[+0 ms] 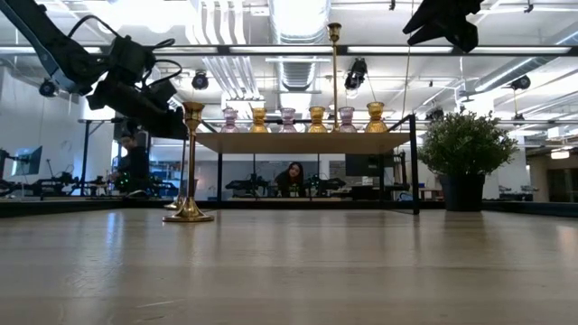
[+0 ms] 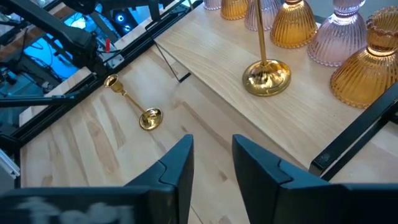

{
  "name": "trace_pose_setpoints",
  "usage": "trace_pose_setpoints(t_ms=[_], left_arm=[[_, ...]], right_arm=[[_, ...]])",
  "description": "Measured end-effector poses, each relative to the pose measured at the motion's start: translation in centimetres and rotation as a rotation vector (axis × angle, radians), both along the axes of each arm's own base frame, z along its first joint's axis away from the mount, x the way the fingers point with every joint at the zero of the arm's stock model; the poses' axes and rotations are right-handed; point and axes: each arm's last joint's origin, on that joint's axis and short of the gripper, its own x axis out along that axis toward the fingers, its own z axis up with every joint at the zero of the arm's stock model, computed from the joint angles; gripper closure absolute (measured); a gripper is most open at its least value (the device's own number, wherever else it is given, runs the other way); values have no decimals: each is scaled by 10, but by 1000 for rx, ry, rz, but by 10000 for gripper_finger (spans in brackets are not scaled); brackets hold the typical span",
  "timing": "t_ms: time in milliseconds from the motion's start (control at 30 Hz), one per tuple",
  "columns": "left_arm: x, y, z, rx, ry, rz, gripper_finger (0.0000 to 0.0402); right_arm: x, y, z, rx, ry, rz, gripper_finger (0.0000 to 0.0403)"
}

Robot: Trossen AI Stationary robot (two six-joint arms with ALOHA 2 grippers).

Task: Pick & Place candle stick holders
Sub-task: Put the top gold candle holder on the shelf

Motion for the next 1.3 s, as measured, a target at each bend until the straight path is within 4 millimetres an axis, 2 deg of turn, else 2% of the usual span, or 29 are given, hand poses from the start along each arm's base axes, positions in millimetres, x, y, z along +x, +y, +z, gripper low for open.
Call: trace_pose_setpoints(t_ms=[333, 533, 733, 967, 1300], left_arm=[[-1, -4, 5, -4, -40, -33, 384], [-6, -10, 21, 3, -24, -40, 384], [-12, -17, 45, -5, 30, -48, 384], [-17, -24, 82, 2, 56, -54, 384], [-24, -34, 158, 31, 30, -93, 384]], right_arm=[[0, 0, 0, -13, 6, 10, 310], [0, 0, 0, -14, 6, 10, 305], [0, 0, 0, -14, 6, 10, 312], [0, 0, 0, -14, 6, 10, 323], [0, 0, 0, -15, 5, 10, 333]])
